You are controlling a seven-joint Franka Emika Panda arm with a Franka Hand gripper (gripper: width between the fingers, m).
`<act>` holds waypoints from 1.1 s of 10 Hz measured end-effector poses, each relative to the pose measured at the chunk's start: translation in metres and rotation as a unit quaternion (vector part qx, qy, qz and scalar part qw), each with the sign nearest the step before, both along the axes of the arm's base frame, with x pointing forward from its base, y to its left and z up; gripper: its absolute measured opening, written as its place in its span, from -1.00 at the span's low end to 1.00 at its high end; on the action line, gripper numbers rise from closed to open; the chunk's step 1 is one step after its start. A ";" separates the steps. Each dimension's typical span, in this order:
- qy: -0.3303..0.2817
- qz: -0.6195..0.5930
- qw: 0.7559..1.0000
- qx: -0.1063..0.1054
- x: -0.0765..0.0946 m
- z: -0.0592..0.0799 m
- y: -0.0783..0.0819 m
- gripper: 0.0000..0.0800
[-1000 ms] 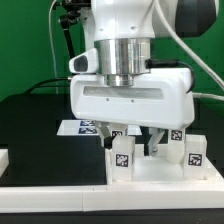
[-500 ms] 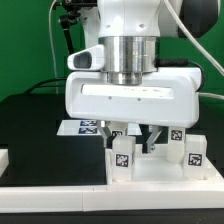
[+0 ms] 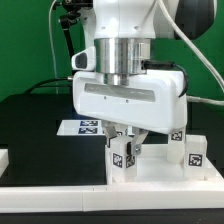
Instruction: Assemble square table
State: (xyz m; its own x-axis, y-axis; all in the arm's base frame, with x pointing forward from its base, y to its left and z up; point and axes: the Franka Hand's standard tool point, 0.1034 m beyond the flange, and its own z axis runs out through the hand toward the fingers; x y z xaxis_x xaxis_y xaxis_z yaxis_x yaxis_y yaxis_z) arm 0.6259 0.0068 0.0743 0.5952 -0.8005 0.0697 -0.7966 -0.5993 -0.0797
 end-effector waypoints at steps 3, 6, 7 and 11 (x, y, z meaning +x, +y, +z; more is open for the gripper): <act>0.022 -0.192 0.981 0.023 -0.001 0.000 -0.002 -0.26; 0.042 -0.358 0.931 0.049 0.001 0.003 0.001 -0.27; 0.043 -0.394 0.916 0.057 0.001 0.002 0.001 -0.27; 0.042 -0.490 0.869 0.055 -0.001 0.000 -0.002 -0.27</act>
Offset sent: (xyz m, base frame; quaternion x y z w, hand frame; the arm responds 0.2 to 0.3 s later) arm 0.0066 0.0031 0.0033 -0.0475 -0.0453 0.2872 0.9556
